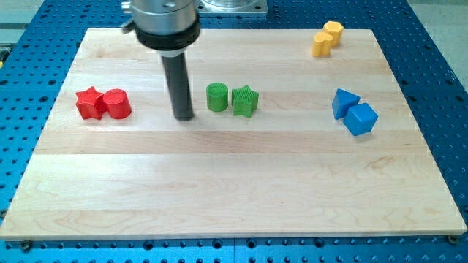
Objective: Push the green blocks into the blue blocks
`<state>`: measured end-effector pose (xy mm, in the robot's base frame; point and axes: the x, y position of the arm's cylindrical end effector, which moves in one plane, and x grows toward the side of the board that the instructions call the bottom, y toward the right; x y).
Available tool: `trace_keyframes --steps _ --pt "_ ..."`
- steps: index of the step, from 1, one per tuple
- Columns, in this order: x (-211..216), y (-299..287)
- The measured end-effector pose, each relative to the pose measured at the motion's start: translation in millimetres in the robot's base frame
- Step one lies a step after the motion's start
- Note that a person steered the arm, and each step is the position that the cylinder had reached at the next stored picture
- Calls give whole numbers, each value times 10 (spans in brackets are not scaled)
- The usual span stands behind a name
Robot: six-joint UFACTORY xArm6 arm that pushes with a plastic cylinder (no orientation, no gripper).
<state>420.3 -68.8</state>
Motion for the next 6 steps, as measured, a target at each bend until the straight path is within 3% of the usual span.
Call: trace_keyframes --steps 2,6 --pt "-326 28" --pt "62 1380"
